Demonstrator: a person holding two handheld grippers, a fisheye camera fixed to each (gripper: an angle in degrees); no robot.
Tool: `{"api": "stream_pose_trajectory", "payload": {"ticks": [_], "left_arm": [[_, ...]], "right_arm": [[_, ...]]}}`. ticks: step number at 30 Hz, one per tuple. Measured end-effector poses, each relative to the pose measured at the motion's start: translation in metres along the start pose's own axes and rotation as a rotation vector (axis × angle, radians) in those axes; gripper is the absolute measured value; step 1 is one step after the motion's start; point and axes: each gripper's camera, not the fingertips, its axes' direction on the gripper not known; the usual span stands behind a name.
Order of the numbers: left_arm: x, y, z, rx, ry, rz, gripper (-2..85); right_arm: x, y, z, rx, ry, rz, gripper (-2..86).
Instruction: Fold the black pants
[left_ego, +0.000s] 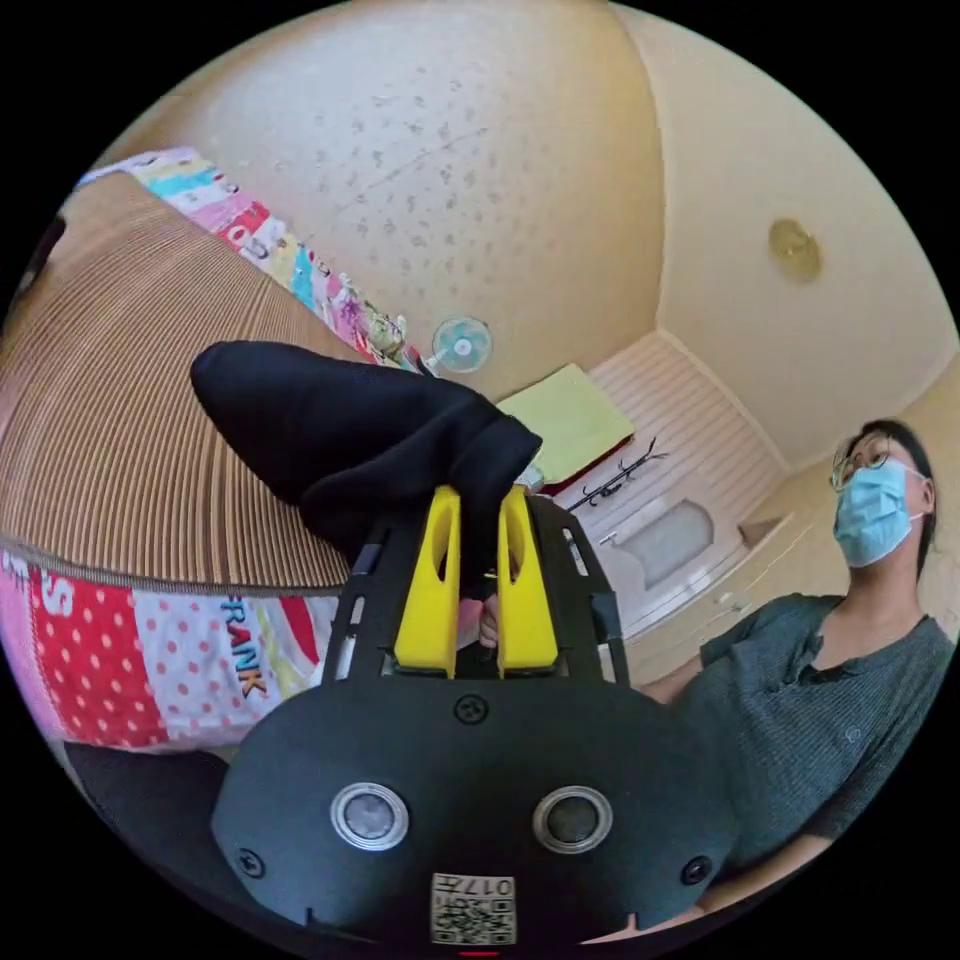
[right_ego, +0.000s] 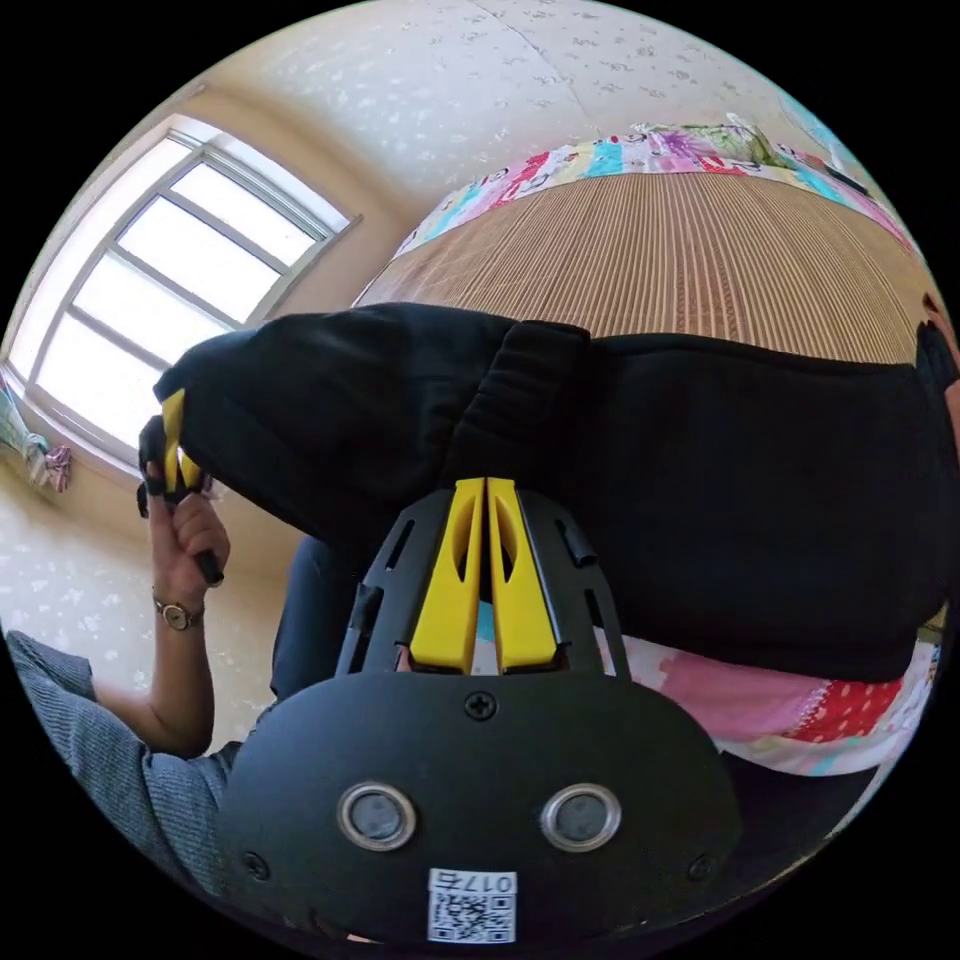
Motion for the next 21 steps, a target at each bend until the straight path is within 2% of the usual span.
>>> {"api": "stream_pose_trajectory", "payload": {"ticks": [3,6,8,11,14,15,17,19,21], "left_arm": [[0.056,-0.029,0.044,-0.061,-0.041,0.186,5.6],[0.088,-0.043,0.108,-0.116,0.035,0.261,5.6],[0.104,-0.039,0.167,-0.224,0.099,0.309,6.4],[0.102,-0.024,0.226,-0.413,0.198,0.249,8.7],[0.087,-0.008,0.226,-0.367,0.299,0.168,8.7],[0.082,-0.006,0.222,-0.341,0.273,0.145,8.7],[0.053,0.003,0.199,-0.232,0.052,0.036,10.2],[0.026,0.009,0.186,-0.188,-0.085,-0.081,12.4],[0.000,0.013,0.179,-0.181,-0.155,-0.169,14.0]], "right_arm": [[0.013,-0.012,-0.012,-0.009,-0.078,-0.005,0.4],[0.046,-0.013,-0.050,0.051,-0.121,0.055,0.5],[0.086,-0.002,-0.088,0.095,-0.128,0.110,0.5],[0.150,0.035,-0.137,0.130,-0.134,0.221,0.7],[0.209,0.092,-0.191,0.198,-0.134,0.342,0.8],[0.219,0.104,-0.201,0.206,-0.136,0.371,0.9],[0.254,0.147,-0.238,0.245,-0.166,0.465,0.8],[0.272,0.172,-0.263,0.293,-0.201,0.511,1.0],[0.285,0.186,-0.283,0.336,-0.244,0.532,1.3]]}}
